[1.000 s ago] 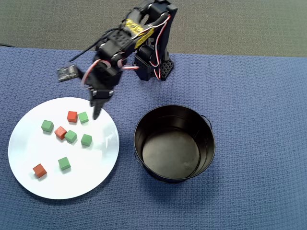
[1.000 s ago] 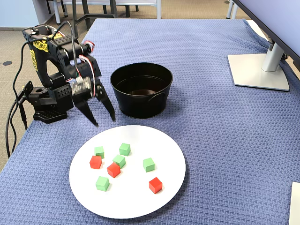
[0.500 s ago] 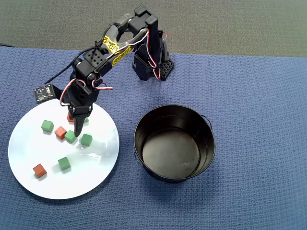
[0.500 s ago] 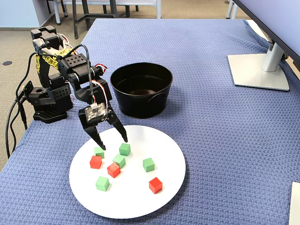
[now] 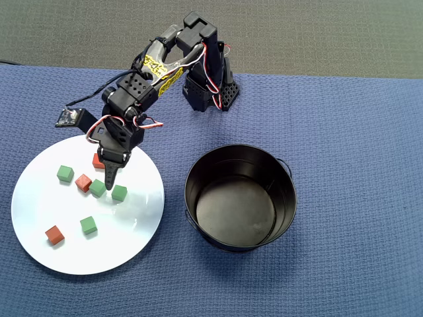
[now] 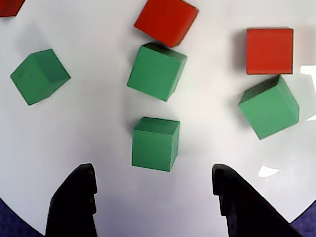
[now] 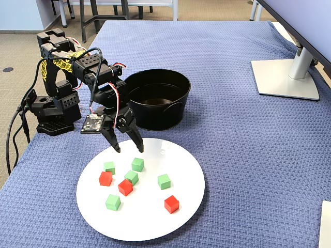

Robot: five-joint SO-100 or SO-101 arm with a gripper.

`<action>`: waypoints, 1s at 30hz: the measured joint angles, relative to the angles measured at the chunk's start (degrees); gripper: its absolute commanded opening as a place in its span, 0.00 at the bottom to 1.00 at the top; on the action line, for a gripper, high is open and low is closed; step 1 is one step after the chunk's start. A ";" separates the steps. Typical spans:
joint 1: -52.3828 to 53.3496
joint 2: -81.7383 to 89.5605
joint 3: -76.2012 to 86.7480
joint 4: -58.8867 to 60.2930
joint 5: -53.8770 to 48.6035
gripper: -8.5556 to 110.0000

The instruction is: Pick up the green cubes from the white plate and place them in the black recipient

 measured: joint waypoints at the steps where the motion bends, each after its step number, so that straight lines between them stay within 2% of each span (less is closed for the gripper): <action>1: -0.35 -0.62 0.00 0.26 1.85 0.26; 12: -1.41 -9.05 -5.89 1.41 7.56 0.26; 30: -3.96 -18.19 -13.89 3.08 6.42 0.23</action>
